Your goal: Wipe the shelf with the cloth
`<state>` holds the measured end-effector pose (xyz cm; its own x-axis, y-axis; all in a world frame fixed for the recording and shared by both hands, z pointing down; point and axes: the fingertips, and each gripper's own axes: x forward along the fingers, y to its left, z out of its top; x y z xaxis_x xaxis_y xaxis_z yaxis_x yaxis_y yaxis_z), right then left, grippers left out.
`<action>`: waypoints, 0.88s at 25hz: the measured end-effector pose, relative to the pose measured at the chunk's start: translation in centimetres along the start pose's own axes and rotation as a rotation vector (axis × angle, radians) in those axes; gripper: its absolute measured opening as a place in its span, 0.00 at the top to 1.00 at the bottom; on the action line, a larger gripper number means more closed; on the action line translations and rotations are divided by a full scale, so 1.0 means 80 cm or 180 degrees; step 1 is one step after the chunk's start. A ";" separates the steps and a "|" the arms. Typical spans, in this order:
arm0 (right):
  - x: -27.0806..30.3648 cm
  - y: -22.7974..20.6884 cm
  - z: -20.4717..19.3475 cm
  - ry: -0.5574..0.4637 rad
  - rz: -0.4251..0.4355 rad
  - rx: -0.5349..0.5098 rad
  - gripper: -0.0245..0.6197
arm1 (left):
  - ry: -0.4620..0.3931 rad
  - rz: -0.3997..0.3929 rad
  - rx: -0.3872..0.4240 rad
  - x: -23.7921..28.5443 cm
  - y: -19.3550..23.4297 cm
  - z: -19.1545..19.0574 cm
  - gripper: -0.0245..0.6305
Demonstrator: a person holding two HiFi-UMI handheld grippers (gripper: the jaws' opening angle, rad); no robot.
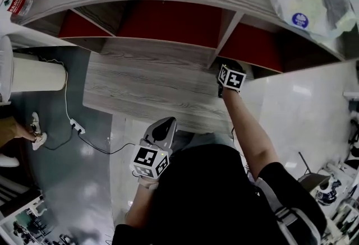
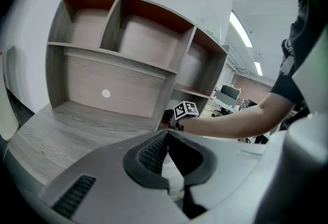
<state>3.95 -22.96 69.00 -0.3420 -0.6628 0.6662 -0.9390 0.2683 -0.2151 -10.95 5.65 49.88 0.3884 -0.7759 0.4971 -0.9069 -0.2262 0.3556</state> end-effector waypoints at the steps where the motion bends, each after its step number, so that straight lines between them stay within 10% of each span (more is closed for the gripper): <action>1: -0.009 0.001 -0.003 0.0042 -0.0011 -0.0062 0.82 | -0.0008 -0.0029 0.0015 0.001 -0.002 0.002 0.95; 11: -0.117 0.029 -0.025 0.0361 0.0228 -0.0460 0.83 | -0.0143 -0.0339 0.0190 0.023 -0.018 0.036 0.95; 22: -0.274 0.096 0.032 -0.0317 0.1012 -0.0449 0.83 | -0.0304 -0.0612 0.0347 0.037 -0.033 0.076 0.95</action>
<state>4.13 -8.16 50.88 -0.6246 -0.5937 0.5074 -0.7733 0.5612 -0.2952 -8.36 0.36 45.60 0.5432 -0.7633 0.3497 -0.8320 -0.4334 0.3464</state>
